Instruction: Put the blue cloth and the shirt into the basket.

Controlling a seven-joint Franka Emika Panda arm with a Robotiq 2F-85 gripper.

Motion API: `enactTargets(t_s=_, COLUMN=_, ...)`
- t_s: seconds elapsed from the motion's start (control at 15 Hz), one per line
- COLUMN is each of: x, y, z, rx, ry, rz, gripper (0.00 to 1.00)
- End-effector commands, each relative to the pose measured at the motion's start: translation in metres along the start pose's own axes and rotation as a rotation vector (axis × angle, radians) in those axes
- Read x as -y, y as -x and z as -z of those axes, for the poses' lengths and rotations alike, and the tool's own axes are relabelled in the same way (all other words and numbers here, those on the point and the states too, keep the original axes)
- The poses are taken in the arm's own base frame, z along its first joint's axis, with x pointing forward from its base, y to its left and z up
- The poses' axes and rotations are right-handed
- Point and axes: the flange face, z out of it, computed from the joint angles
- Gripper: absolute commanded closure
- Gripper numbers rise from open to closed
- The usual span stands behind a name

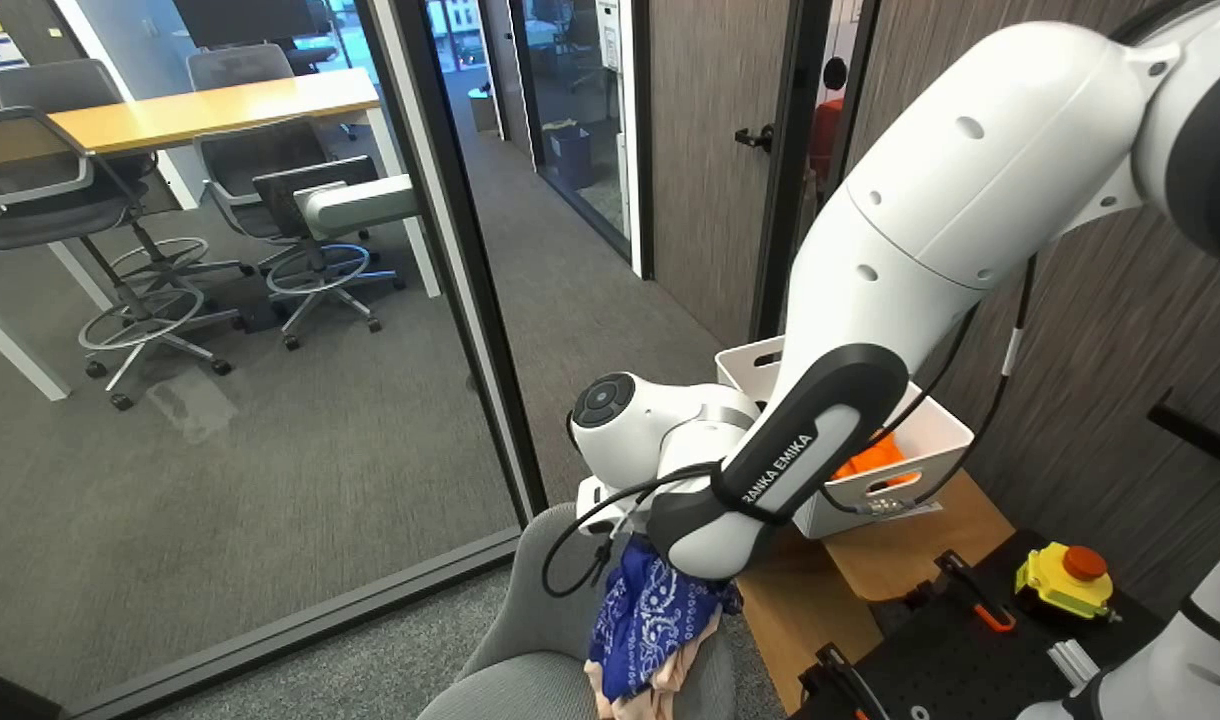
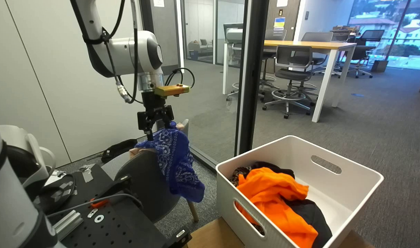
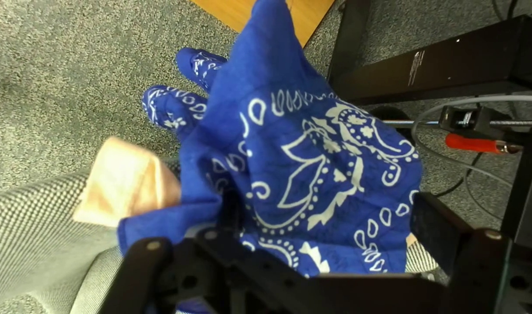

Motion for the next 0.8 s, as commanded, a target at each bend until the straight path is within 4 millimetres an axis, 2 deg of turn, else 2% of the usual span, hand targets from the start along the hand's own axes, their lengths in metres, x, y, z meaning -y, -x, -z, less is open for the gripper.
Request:
enactTargets(t_s=0.0, x=-0.0018, y=0.0013, z=0.0079, rx=-0.009, ry=-0.023, rz=-0.006, gripper=0.00)
enactTargets(t_s=0.33, x=-0.0024, y=0.0014, z=0.0087, rx=-0.015, ry=-0.026, rz=-0.017, gripper=0.00)
enactTargets(t_s=0.4, x=-0.0025, y=0.0015, z=0.0086, rx=-0.016, ry=-0.028, rz=-0.017, gripper=0.18)
enactTargets(t_s=0.73, x=-0.0048, y=0.0026, z=0.0099, rx=-0.020, ry=-0.023, rz=-0.019, gripper=0.58)
